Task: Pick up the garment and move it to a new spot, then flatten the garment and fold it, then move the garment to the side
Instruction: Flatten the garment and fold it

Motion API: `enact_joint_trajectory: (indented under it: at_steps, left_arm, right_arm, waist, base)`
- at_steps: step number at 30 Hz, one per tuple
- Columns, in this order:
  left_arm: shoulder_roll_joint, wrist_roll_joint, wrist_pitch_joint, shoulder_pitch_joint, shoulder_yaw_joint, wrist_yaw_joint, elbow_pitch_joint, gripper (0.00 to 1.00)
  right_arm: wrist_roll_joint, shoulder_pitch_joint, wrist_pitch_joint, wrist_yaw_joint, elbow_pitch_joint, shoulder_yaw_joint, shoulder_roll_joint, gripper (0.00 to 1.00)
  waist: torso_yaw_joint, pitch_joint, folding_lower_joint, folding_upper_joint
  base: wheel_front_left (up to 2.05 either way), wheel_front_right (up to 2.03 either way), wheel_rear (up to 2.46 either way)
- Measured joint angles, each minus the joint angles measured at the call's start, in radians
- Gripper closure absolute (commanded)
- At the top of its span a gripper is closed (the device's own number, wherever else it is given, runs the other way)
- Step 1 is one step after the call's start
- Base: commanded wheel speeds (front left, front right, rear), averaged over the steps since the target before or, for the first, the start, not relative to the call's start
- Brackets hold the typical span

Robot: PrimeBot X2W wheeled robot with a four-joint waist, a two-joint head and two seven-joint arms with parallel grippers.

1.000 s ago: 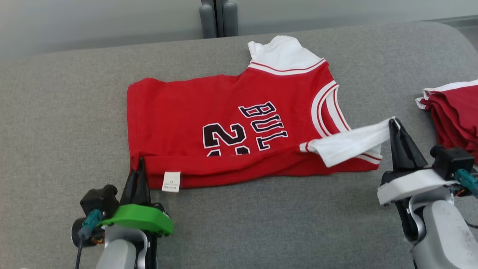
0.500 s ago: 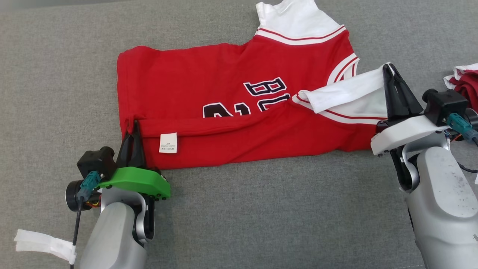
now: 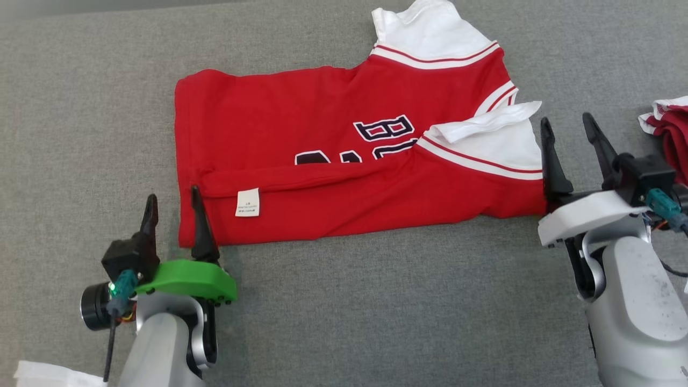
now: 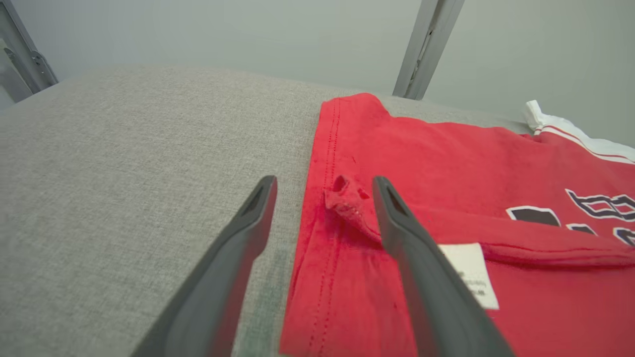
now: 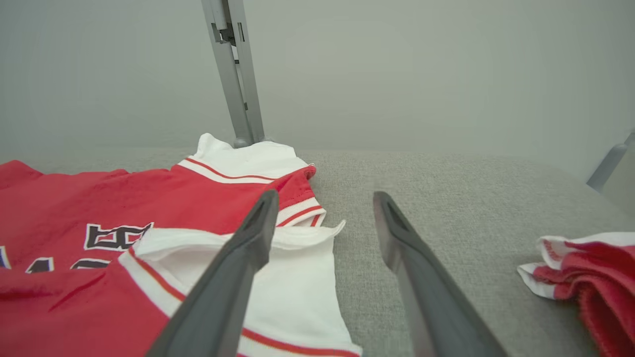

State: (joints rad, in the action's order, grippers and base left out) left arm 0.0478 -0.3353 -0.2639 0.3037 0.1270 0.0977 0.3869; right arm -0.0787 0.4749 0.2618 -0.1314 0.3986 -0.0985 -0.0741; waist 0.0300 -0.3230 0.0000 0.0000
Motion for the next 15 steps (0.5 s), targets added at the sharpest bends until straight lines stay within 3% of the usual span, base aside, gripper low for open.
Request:
enact_joint_trajectory:
  at_steps: [7, 15]
  left_arm:
    - [0.000, 0.061, 0.000, -0.068, 0.008, -0.018, -0.004, 0.00]
    - [0.000, 0.099, 0.000, -0.064, -0.010, -0.028, 0.074, 0.00]
  right_arm:
    - [0.007, -0.104, 0.000, 0.000, 0.008, -0.009, 0.016, 0.00]
    - [0.023, -0.116, 0.000, 0.000, 0.083, -0.009, 0.021, 0.00]
  waist:
    - [-0.012, 0.026, 0.0000, 0.0000]
    - [-0.027, 0.008, 0.0000, 0.0000]
  base:
    - [0.00, 0.00, 0.00]
    - [0.00, 0.00, 0.00]
